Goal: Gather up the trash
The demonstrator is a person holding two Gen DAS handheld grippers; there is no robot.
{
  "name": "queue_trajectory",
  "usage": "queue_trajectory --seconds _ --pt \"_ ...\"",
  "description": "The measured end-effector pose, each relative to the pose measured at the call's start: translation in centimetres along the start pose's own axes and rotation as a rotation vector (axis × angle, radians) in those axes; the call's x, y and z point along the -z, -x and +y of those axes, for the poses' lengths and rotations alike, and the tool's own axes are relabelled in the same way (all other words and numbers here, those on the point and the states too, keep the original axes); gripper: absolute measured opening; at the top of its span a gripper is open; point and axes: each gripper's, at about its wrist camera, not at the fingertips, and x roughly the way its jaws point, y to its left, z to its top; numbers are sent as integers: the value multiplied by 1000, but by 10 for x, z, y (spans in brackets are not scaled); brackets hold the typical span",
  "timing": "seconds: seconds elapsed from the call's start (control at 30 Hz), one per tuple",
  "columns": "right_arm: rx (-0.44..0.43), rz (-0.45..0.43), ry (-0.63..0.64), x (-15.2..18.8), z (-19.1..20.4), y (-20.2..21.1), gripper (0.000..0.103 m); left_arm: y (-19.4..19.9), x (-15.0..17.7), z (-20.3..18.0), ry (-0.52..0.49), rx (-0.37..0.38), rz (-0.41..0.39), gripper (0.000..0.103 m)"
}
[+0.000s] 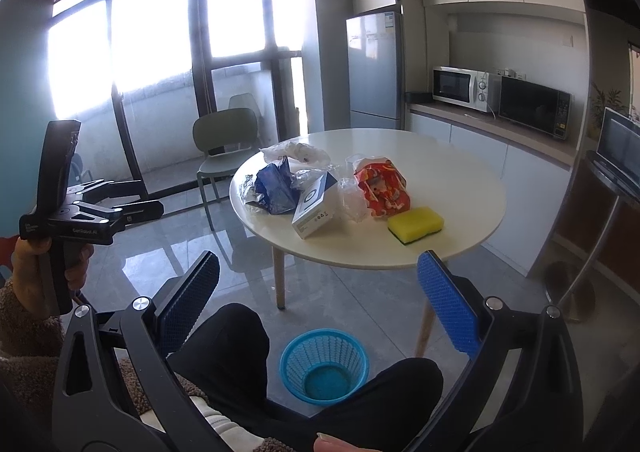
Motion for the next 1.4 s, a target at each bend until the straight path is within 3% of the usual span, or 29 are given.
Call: queue_trajectory --seconds 0.5,0.87,1.17,1.4 --pt "10 6 1 1 1 0 95 0 0 -1 -1 0 5 97" --pt "36 21 17 -1 2 -9 95 -3 -1 2 12 48 7 97" --pt "20 74 -12 -10 -21 -50 95 -45 -2 28 80 72 35 97" --pt "22 98 -31 -13 -40 -94 95 -89 -4 57 152 51 73 97"
